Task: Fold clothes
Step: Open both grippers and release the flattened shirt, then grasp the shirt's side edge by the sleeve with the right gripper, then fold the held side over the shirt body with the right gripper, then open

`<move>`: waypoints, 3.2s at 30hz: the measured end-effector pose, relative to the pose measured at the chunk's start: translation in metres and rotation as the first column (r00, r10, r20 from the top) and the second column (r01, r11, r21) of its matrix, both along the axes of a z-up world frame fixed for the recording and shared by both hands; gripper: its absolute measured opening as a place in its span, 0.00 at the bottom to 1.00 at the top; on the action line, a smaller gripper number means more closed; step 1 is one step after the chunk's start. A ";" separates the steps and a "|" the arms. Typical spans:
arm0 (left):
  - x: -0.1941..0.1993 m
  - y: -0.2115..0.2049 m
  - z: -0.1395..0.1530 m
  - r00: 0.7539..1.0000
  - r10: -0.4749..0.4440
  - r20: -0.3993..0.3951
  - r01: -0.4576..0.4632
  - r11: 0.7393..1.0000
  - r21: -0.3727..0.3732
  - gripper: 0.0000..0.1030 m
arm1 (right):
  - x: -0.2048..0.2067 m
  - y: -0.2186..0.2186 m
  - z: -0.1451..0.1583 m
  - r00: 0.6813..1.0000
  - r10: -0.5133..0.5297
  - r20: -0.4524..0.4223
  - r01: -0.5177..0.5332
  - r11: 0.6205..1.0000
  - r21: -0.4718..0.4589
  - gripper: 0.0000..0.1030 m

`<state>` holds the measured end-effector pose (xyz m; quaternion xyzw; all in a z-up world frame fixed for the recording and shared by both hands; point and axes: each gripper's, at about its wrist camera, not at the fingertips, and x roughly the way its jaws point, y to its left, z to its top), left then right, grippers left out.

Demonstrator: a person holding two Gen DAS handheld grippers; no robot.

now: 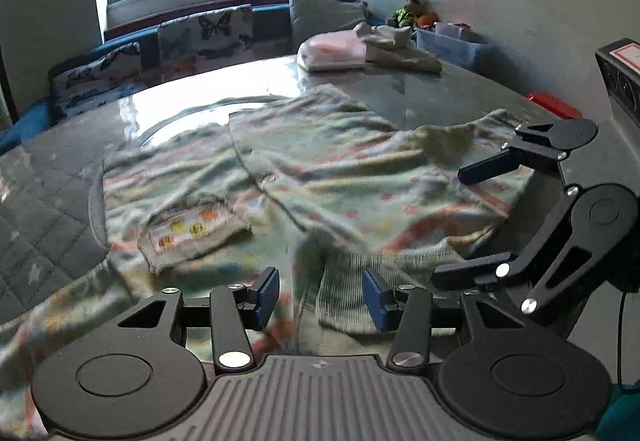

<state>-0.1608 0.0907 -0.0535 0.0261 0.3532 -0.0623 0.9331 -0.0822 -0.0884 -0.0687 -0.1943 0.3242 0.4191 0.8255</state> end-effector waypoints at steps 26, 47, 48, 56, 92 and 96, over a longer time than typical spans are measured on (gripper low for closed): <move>0.050 0.015 -0.007 0.999 -0.050 -0.009 0.048 0.979 -0.198 0.54 | 0.037 -0.012 -0.009 0.986 -0.123 -0.109 0.132 0.988 0.077 1.00; 0.047 -0.024 0.006 0.993 -0.113 0.035 0.117 0.984 -0.134 0.72 | 0.083 -0.140 0.001 0.825 -0.561 -0.064 0.564 0.815 0.136 0.99; 0.047 -0.027 0.005 0.992 -0.118 0.034 0.121 0.984 -0.131 0.73 | 0.089 -0.150 0.000 0.800 -0.596 -0.063 0.599 0.790 0.134 0.96; 0.045 -0.048 0.004 0.987 -0.159 0.031 0.161 0.981 -0.104 0.79 | 0.111 -0.206 -0.007 0.668 -0.738 -0.098 0.743 0.653 0.145 0.83; 0.036 -0.084 -0.004 0.968 -0.250 0.011 0.250 0.964 -0.093 0.84 | 0.098 -0.206 0.022 0.735 -0.659 -0.156 0.672 0.681 0.289 0.08; 0.034 -0.074 -0.003 0.975 -0.220 0.019 0.221 0.970 -0.100 0.84 | 0.086 -0.187 0.054 0.813 -0.556 -0.173 0.577 0.730 0.365 0.08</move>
